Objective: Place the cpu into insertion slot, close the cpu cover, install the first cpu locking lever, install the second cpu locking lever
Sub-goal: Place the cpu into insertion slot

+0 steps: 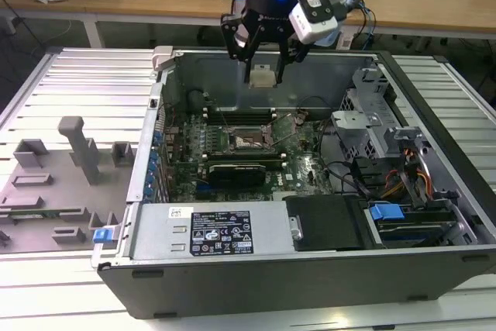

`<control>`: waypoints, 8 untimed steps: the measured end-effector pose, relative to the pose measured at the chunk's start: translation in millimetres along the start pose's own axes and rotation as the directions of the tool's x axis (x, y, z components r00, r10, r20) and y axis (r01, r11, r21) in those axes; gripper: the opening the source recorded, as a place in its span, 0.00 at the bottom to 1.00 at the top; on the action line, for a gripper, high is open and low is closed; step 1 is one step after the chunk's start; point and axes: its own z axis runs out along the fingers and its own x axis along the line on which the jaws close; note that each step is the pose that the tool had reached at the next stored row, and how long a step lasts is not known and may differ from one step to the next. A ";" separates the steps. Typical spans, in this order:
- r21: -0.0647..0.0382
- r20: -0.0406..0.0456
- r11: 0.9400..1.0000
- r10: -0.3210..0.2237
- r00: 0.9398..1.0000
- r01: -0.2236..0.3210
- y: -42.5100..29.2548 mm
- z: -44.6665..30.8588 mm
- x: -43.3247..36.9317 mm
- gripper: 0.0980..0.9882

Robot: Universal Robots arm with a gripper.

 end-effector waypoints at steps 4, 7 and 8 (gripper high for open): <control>0.002 0.000 1.000 0.000 1.000 0.000 1.4 9.7 0.7 0.49; 0.003 0.000 1.000 0.000 1.000 0.000 2.5 15.8 1.0 0.49; 0.004 0.000 1.000 0.000 1.000 0.000 3.1 17.7 1.2 0.49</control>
